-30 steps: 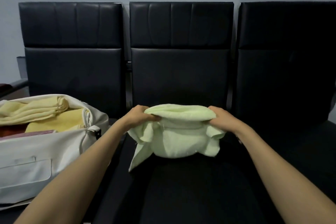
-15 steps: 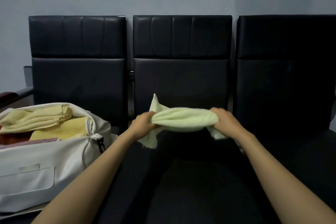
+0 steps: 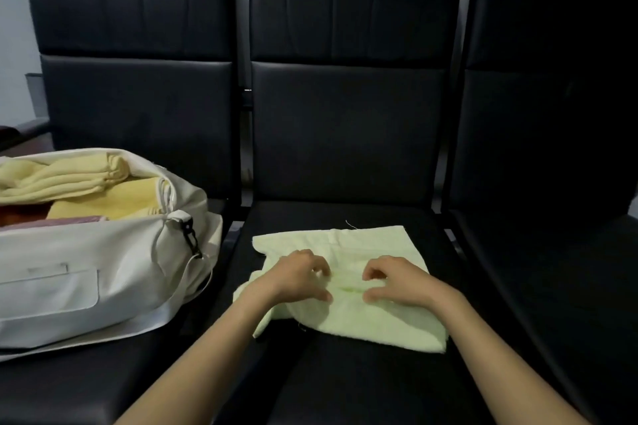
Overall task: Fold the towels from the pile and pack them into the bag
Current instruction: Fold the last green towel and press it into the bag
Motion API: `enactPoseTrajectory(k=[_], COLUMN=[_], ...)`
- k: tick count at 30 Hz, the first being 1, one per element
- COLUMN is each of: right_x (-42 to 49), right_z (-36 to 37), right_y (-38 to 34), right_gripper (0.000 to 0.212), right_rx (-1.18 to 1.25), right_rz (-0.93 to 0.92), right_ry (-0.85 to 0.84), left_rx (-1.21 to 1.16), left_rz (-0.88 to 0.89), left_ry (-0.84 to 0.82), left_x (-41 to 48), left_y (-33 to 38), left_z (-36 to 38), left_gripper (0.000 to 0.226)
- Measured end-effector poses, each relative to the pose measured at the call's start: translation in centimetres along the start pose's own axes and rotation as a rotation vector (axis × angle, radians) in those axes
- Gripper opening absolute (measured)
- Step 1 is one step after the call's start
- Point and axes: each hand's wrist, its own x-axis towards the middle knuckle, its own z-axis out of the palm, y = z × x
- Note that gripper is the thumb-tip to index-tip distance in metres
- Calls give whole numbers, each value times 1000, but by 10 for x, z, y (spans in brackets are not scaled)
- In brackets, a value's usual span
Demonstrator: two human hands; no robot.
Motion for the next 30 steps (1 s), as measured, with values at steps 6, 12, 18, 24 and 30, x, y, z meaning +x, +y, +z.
enactPoseTrajectory(k=[6,12,18,24,30], right_x=[-13,-29,-25,-16,-19], right_z=[10,2,5,9,10], right_y=[-9,-13,-10,-10,-16], right_gripper=[12,24,11,12,16], right_rx=[-114,194,-18,-77,37], right_rz=[-101,-73,-76,11,-183], right_ry=[153,-52,-16,435,268], left_rx=[-44,-112,-11,-124,-114], left_rz=[185,182,202,19,69], left_ry=[152,43,72,405,217], left_x=[-11,-16,-14,-13,-15], left_y=[-5,-2,-2,-3,-9], left_z=[17,17,23,18,12], left_gripper=[23,33,25,18,12])
